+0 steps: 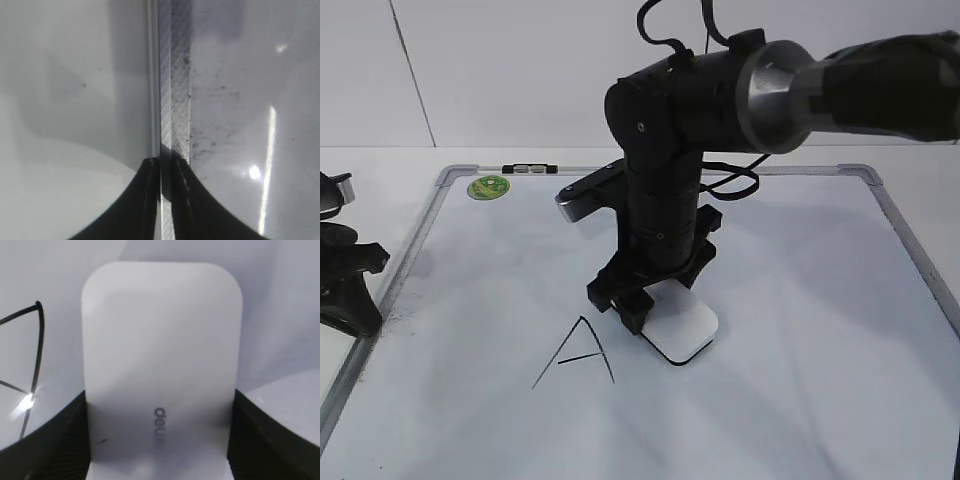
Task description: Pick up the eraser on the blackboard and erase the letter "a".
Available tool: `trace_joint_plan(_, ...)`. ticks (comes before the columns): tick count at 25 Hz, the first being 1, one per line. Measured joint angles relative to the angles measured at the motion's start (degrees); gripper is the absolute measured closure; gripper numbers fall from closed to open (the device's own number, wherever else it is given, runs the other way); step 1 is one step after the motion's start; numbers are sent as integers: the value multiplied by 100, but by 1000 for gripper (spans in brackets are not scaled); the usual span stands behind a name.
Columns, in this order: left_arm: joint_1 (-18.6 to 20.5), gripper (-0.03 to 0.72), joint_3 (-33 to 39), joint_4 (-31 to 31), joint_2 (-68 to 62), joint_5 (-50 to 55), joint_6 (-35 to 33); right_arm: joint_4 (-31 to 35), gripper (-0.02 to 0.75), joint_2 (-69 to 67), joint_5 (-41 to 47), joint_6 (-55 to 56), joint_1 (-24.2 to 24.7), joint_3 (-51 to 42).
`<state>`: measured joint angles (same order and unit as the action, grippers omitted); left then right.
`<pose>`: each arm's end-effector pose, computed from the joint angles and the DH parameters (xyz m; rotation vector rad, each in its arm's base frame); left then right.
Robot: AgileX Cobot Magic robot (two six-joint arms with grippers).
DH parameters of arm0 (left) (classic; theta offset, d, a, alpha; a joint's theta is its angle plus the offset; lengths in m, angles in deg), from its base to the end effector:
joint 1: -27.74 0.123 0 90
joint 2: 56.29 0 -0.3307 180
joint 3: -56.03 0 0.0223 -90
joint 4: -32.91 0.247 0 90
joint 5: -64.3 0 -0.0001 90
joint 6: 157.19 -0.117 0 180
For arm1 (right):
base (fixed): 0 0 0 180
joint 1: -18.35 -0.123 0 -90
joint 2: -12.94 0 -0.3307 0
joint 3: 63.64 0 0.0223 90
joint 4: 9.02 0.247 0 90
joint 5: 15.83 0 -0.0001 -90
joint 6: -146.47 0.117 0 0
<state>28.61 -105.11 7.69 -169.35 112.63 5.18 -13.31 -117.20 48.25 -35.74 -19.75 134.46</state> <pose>0.3337 -0.0322 0.1681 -0.0053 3.0531 -0.4981 0.3656 0.2767 0.1873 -1.0963 2.8519 -0.0676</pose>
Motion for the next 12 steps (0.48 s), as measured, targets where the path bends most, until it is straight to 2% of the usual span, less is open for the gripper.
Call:
trace_joint_plan(4,0,633,0,0,0,0,0,80,176,-9,12,166,152,0)
trace_joint_plan(12,0,631,0,-8,0,0,0,46,176,-9,24,222,835,6)
